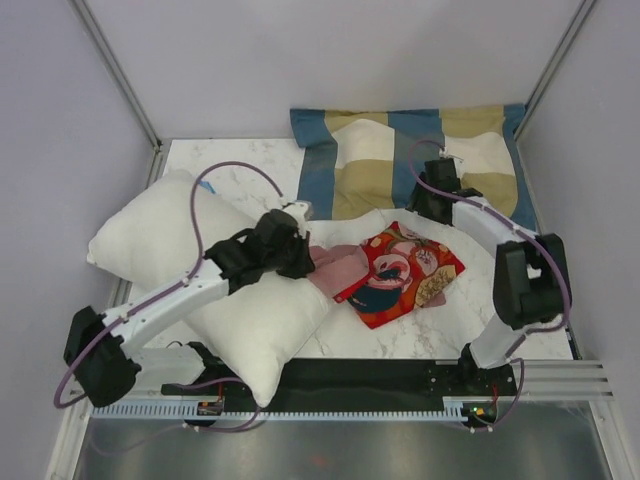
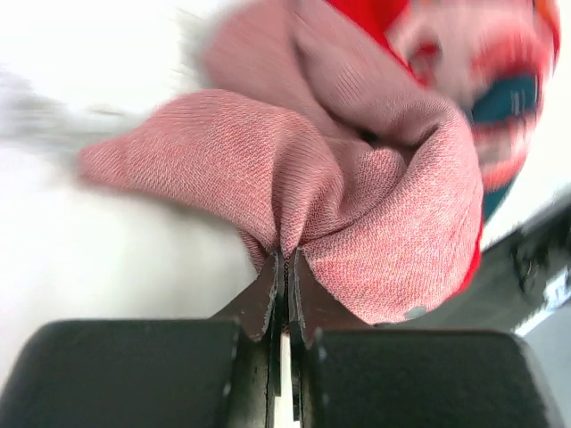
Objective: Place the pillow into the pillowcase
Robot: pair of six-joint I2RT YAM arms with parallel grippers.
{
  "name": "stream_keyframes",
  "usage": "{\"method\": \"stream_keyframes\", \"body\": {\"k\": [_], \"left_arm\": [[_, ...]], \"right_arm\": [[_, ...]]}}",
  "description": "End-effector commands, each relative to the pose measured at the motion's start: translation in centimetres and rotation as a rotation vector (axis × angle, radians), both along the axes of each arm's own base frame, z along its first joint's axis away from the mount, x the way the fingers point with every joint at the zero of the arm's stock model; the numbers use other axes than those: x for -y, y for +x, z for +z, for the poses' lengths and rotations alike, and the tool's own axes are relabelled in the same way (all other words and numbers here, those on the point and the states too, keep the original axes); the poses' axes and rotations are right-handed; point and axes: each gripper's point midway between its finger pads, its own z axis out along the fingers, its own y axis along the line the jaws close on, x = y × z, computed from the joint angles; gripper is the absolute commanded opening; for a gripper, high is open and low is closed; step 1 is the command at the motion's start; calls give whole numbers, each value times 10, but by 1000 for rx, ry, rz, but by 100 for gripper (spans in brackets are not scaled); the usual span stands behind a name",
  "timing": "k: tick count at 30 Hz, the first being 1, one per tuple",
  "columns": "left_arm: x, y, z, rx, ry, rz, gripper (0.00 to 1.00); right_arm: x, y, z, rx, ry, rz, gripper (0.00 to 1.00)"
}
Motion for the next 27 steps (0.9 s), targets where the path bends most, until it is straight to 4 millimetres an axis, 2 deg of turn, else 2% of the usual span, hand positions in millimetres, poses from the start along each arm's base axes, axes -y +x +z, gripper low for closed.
{"method": "stream_keyframes", "body": {"k": [1,3,4,5,6,7,8,9,10,11,12,13,14,15,16,17,18,19,21,22,23,24,25,26,27], "left_arm": [[-68,19,5,10,41,223,2],[-75,16,5,10,60,235,2],[-69,12,5,-11,39,213,2],[-67,12,4,-21,34,208,2],[-64,11,3,-31,30,201,2],[-64,12,1,-38,35,202,2],[-63,14,-5,-50,50,204,2],[-63,16,-7,-50,54,210,2],[-63,18,-9,-50,60,219,2],[-62,18,-11,-54,58,219,2],[-60,19,-13,-59,58,214,2],[-59,19,-14,-61,56,210,2],[-59,18,-15,-61,58,209,2],[-60,19,-16,-61,60,212,2],[-60,18,-16,-58,61,210,2],[-60,19,-16,-57,65,213,2],[-60,18,-16,-55,65,212,2],[-61,18,-17,-56,66,212,2],[-60,18,-16,-54,63,212,2],[-59,18,-14,-52,57,210,2],[-59,18,-12,-51,53,210,2],[-56,19,-7,-46,40,207,2],[-55,20,-5,-43,34,205,2],[-54,20,-1,-42,25,199,2],[-51,21,8,-29,8,195,2]], "right_arm": [[-22,71,5,106,78,-13,67],[-25,93,-10,84,82,-32,66],[-28,101,-47,10,68,-35,65],[-33,126,-36,34,79,-33,65],[-36,138,-42,27,91,-51,65],[-36,147,-77,-27,76,-57,64],[-41,176,-53,31,82,-62,64],[-39,192,-52,45,78,-79,64],[-39,201,-89,-8,71,-85,64],[-38,234,-47,72,95,-96,63],[-37,249,-45,90,115,-106,62],[-33,259,-74,72,152,-140,58],[-17,280,-44,168,194,-178,57],[-7,284,-45,185,214,-213,56],[5,289,-13,252,239,-245,55],[20,285,-31,249,228,-288,55],[28,282,-21,262,199,-305,57],[39,281,5,303,155,-324,61],[43,272,20,307,109,-302,68],[36,260,37,308,123,-254,71],[29,260,58,356,109,-191,73],[23,249,105,423,117,-145,79],[15,238,104,405,109,-93,83],[-1,227,119,414,123,-20,88],[-6,216,132,422,99,32,92]]}}
